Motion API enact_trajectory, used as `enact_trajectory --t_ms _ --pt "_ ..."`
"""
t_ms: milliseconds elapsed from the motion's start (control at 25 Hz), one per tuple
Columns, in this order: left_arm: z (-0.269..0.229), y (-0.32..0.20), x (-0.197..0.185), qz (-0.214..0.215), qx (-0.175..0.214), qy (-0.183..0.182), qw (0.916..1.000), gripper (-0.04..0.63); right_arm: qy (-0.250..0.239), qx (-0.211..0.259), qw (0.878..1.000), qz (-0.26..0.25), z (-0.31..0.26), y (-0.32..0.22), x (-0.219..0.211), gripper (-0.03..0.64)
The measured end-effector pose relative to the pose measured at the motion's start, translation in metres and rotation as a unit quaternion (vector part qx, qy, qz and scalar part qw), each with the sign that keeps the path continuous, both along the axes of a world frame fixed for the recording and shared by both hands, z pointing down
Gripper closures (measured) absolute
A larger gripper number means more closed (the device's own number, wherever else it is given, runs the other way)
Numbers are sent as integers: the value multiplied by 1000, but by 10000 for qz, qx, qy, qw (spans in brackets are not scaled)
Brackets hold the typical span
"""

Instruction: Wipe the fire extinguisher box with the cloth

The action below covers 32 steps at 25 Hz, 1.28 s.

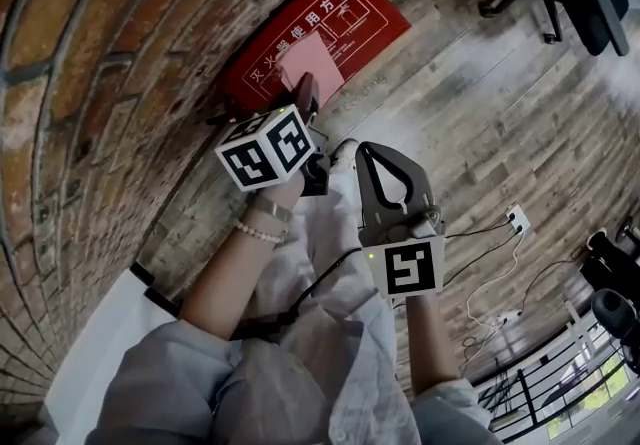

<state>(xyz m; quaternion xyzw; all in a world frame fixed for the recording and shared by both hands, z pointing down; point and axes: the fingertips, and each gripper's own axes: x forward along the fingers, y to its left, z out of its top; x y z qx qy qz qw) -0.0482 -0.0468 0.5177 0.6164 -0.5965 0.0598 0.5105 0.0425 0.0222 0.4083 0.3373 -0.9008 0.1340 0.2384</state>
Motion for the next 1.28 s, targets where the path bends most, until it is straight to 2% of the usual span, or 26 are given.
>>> enact_trajectory --t_ms 200,560,880,1280 --pt "5 -30 32 162 100 112 9998 583 -3 -50 9999 159 8 -7 18 611" --pt "25 -75 70 -9 90 483 9988 583 -1 -116 9994 339 20 -15 46 611" --pt "51 -105 100 -14 5 596 9982 583 79 -247 9984 502 32 -20 67 611" --pt "83 -119 110 -38 -294 402 9988 583 105 -352 9975 607 40 -22 80 611"
